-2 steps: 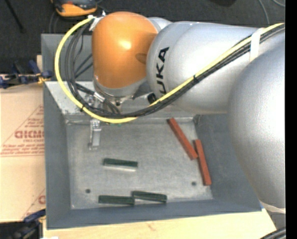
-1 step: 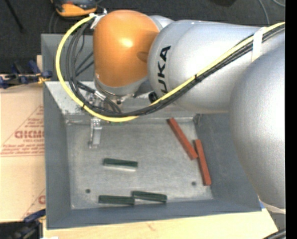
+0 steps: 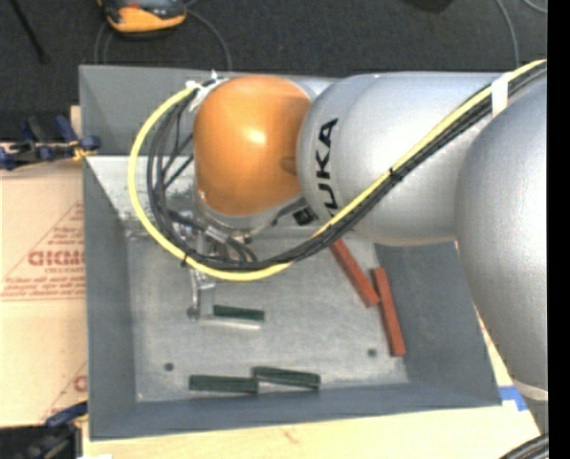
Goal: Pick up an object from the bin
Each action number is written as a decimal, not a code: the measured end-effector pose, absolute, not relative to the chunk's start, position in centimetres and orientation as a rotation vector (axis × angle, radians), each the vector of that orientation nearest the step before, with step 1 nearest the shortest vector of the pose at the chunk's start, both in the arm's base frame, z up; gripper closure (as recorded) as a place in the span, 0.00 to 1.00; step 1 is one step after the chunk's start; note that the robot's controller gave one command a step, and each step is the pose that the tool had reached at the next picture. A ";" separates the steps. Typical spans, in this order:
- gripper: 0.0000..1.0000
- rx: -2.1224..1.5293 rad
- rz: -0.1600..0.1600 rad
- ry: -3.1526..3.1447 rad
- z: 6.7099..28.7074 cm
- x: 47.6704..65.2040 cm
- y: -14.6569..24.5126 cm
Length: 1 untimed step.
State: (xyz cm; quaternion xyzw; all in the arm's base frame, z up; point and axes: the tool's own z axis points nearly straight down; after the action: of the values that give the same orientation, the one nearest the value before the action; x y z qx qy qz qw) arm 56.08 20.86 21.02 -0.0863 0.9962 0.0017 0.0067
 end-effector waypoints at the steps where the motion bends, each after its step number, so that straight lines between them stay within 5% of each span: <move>1: 0.00 -0.463 0.002 3.101 14.7 54.6 19.7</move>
Offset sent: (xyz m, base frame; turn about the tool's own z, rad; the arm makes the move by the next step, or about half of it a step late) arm 0.0528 -0.0496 -0.0458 -0.3612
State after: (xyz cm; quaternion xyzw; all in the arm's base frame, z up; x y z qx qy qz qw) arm 54.62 19.72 14.71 -0.1477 0.9890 0.0005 0.0029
